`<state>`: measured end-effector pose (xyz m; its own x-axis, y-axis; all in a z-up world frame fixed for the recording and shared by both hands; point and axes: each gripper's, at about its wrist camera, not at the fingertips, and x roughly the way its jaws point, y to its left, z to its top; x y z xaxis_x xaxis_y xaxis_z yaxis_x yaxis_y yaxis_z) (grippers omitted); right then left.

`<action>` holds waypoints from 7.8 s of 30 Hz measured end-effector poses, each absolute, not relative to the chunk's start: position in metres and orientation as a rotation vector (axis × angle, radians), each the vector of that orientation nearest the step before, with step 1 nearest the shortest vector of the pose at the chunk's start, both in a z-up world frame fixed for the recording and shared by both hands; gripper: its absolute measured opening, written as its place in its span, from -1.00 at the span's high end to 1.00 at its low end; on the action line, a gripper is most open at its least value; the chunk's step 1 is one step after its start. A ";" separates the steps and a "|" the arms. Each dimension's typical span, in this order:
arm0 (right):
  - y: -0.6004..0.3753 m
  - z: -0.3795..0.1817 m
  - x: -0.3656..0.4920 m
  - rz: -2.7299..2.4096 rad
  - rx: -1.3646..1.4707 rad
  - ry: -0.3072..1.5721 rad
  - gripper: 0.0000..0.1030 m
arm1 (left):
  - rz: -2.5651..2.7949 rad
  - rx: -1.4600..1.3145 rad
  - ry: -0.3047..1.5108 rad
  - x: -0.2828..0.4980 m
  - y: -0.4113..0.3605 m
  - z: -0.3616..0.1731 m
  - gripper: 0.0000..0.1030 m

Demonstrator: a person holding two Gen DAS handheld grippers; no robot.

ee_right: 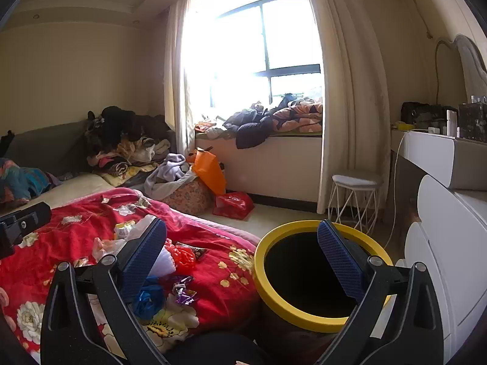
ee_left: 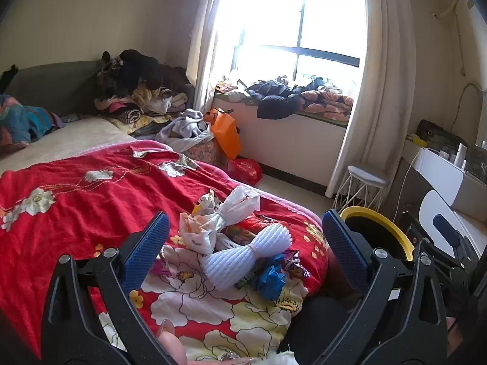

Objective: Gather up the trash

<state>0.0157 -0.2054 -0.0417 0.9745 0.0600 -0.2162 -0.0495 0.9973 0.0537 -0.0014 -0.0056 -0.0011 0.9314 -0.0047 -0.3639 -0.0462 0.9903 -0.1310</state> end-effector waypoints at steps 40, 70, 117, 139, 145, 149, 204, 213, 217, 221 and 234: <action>-0.205 -0.042 0.018 0.055 0.052 0.225 -0.88 | 0.026 -0.141 0.366 -0.002 -0.008 -0.003 -0.80; -0.126 -0.042 0.047 0.301 -0.026 0.345 -0.88 | 0.185 -0.195 0.365 0.004 0.048 -0.004 -0.80; -0.080 -0.104 0.168 0.351 0.039 0.770 0.73 | 0.074 -0.417 0.806 0.096 0.123 -0.129 0.65; -0.108 -0.030 0.134 0.412 0.085 0.547 0.74 | 0.013 -0.386 0.666 0.072 0.115 -0.066 0.71; -0.128 -0.023 0.131 0.378 0.104 0.522 0.74 | -0.044 -0.353 0.645 0.076 0.093 -0.046 0.71; -0.144 -0.019 0.129 0.347 0.116 0.505 0.74 | -0.083 -0.331 0.640 0.078 0.077 -0.037 0.71; -0.383 -0.090 0.148 -0.272 0.168 0.543 0.74 | -0.527 -0.043 0.779 0.144 -0.195 -0.064 0.71; -0.398 -0.111 0.152 -0.230 0.211 0.624 0.54 | -0.546 -0.010 0.825 0.165 -0.219 -0.087 0.63; -0.398 -0.110 0.152 -0.203 0.223 0.626 0.24 | -0.530 -0.029 0.818 0.167 -0.214 -0.088 0.11; -0.393 -0.106 0.149 -0.186 0.216 0.612 0.10 | -0.503 -0.041 0.790 0.162 -0.205 -0.081 -0.21; -0.353 -0.077 0.139 -0.081 0.195 0.540 -0.31 | -0.377 -0.043 0.670 0.138 -0.156 -0.050 -0.79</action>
